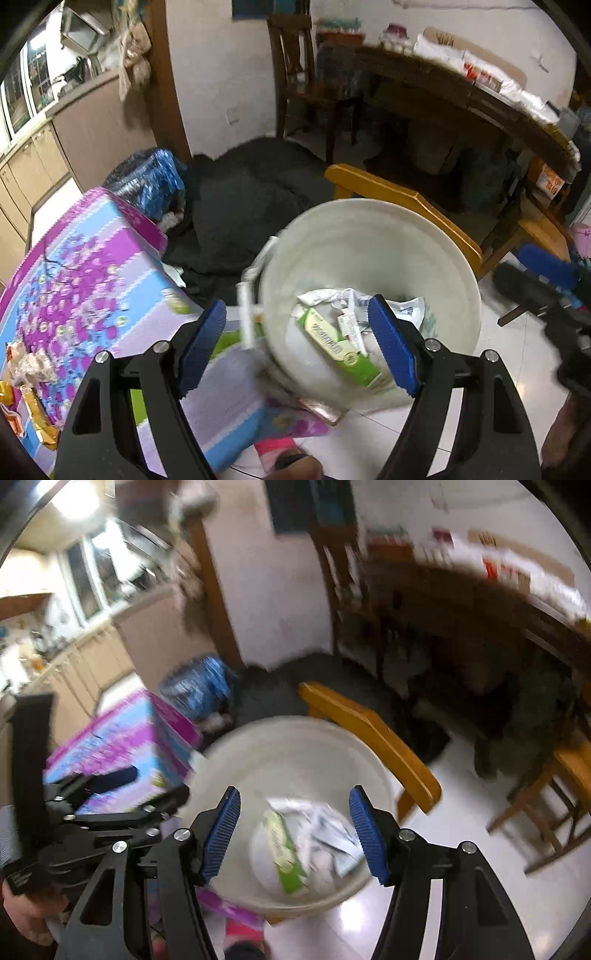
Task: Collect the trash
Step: 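Swing both grippers back over the table trash, then grasp the orange-white paper carton with the left gripper while the right grasps the gold box, then carry the carton and gold box over the white basin, then open both grippers to drop the carton and gold box into the basin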
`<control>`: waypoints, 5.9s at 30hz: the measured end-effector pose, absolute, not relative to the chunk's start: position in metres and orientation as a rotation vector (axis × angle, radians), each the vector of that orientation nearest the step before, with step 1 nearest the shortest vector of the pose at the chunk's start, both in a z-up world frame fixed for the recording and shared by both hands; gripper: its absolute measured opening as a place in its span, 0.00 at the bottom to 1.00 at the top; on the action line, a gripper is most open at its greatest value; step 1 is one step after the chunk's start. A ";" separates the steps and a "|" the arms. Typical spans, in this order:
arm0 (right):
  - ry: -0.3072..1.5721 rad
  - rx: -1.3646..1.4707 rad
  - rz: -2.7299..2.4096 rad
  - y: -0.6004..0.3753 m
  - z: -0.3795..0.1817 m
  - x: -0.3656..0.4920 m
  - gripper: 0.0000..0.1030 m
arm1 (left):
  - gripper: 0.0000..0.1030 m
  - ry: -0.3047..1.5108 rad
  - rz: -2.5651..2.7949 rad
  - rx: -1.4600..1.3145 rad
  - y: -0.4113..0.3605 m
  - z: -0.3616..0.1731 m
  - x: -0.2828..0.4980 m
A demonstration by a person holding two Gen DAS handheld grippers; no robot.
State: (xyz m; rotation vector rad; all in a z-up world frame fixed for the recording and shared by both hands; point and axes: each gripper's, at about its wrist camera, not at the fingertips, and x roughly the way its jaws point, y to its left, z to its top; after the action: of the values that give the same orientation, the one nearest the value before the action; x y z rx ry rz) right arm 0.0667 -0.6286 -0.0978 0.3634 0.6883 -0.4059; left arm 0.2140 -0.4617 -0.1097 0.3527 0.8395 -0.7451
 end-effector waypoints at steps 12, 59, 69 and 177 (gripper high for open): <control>0.587 0.258 -0.041 -0.459 -0.106 0.091 0.72 | 0.74 0.791 -0.347 0.112 -0.131 -0.113 0.276; 0.955 0.135 0.425 -0.185 -0.160 0.324 0.62 | 0.61 0.910 -0.620 0.102 0.034 -0.172 0.353; 1.079 0.076 0.409 -0.162 -0.187 0.363 0.33 | 0.22 0.947 -0.567 0.145 0.017 -0.180 0.348; 0.887 0.455 -0.500 -0.705 -0.169 0.099 0.20 | 0.09 0.858 -0.757 0.342 -0.518 -0.143 0.210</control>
State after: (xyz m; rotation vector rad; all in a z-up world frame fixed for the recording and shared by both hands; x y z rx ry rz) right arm 0.0990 -0.7047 -0.1690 0.4552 0.8872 -0.5005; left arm 0.2099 -0.5184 -0.1426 0.3425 0.8582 -0.7575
